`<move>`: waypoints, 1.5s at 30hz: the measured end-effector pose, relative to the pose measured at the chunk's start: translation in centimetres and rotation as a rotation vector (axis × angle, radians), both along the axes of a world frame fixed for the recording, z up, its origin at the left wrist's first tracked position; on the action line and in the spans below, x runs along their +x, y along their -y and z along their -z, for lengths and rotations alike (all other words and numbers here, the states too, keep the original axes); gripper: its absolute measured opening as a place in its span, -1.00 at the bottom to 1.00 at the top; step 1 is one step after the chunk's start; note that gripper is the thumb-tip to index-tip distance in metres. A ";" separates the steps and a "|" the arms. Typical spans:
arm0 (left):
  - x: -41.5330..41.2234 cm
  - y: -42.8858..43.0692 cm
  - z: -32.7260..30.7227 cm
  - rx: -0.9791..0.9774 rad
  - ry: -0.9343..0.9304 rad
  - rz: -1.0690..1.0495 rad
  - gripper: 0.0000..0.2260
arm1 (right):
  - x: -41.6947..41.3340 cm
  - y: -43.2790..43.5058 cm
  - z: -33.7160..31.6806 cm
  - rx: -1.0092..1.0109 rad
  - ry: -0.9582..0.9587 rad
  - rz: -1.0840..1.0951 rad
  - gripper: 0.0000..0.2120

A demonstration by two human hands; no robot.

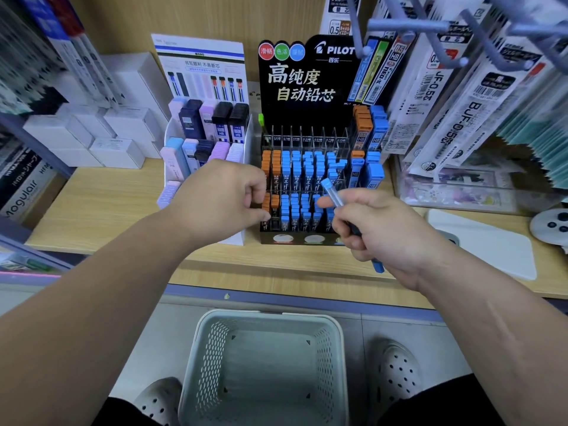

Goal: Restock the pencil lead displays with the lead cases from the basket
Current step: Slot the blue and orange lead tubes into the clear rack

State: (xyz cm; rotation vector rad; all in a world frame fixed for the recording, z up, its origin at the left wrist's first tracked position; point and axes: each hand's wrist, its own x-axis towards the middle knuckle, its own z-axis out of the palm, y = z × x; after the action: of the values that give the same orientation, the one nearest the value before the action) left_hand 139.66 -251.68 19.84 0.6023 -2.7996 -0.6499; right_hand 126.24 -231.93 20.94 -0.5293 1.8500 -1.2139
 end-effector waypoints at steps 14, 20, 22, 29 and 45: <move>-1.3 -2.8 -1.8 0.682 -0.259 -0.121 -0.91 | 0.1 -0.3 -0.7 -0.111 -0.024 -0.083 -0.94; -2.2 -4.5 -1.7 1.047 -0.373 -0.148 -0.98 | 0.0 -0.4 -0.7 -0.165 -0.014 -0.067 -0.92; -2.4 -4.7 -1.8 1.137 -0.416 -0.086 -0.89 | -0.3 -0.7 -0.8 -0.203 0.065 -0.043 -0.88; -4.2 -5.4 -1.5 1.105 -0.496 0.015 -0.92 | -1.0 -2.0 -1.0 -0.258 0.342 0.012 -0.77; -8.2 -5.0 -1.6 0.308 -0.509 -0.105 -0.92 | -3.1 -3.8 -1.8 -0.168 0.190 0.227 -0.68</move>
State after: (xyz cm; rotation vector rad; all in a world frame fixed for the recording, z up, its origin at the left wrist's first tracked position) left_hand 131.50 -246.66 21.43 0.5380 -2.2016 -1.0526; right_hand 123.09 -228.16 22.70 -0.2872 1.6889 -1.5257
